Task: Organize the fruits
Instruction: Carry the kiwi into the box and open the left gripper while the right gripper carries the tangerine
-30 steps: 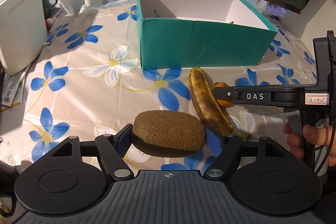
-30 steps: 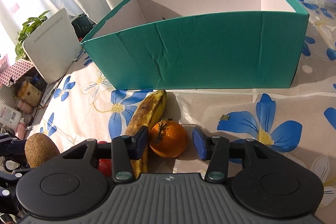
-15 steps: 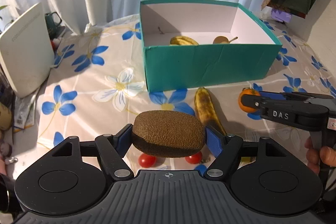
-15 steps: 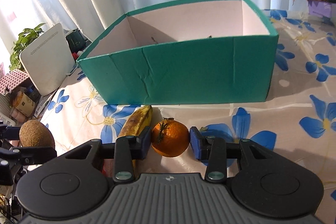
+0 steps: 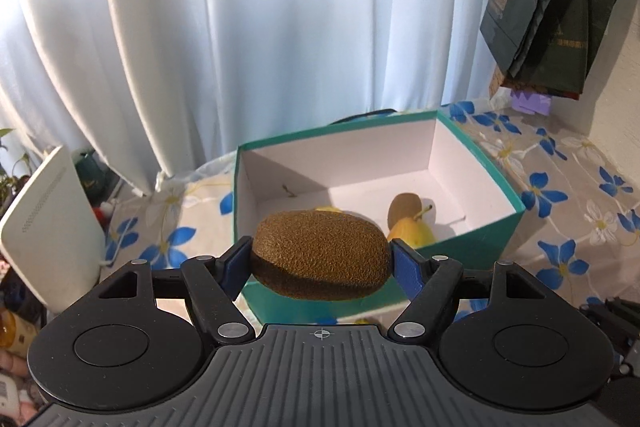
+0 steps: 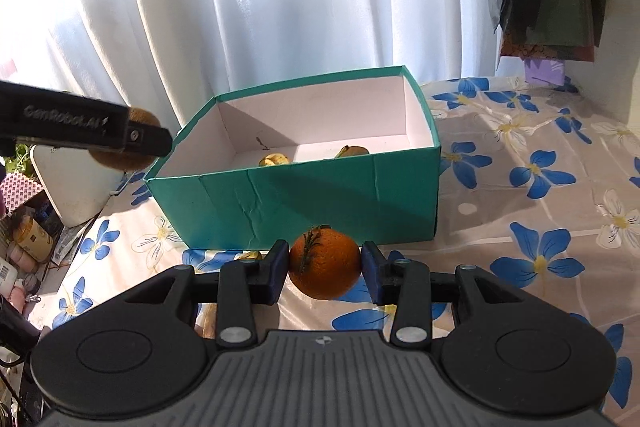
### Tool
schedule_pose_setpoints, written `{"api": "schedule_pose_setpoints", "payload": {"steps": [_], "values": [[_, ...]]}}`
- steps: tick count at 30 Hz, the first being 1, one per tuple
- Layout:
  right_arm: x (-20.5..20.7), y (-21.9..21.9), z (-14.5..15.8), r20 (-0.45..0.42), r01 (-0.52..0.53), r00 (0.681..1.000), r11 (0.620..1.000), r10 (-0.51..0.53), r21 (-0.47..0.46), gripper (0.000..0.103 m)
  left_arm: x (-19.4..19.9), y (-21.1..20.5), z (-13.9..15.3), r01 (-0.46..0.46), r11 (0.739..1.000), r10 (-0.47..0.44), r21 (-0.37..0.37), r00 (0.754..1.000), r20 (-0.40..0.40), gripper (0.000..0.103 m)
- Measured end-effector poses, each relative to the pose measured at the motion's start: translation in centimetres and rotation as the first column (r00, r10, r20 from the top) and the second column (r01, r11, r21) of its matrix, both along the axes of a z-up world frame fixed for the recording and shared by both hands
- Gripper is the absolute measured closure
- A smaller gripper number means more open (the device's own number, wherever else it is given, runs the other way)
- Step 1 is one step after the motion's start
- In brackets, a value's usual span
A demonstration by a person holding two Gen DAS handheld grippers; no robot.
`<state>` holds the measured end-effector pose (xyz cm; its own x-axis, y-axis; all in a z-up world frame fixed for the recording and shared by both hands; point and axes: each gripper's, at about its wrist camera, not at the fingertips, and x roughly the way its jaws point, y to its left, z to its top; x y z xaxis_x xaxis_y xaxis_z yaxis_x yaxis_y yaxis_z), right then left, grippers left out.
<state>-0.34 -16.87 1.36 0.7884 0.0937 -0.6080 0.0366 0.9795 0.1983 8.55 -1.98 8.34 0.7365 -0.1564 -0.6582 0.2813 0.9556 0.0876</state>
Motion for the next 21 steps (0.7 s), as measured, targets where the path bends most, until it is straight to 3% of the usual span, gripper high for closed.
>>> {"api": "schedule_pose_setpoints", "payload": {"steps": [8,21], "values": [[-1.8,-0.8,0.8,0.009,0.054,0.999,0.998,-0.053,-0.012,0.064,2.9,-1.6,-0.1,-0.012,1.0,0.012,-0.015,1.0,0.004,0.026],[-2.9,-1.7,1.2,0.012,0.112,0.994,0.994,-0.112,-0.013,0.064,7.7,-1.7,-3.6,-0.071,0.997,0.071,-0.022,0.997,-0.029,0.026]]}}
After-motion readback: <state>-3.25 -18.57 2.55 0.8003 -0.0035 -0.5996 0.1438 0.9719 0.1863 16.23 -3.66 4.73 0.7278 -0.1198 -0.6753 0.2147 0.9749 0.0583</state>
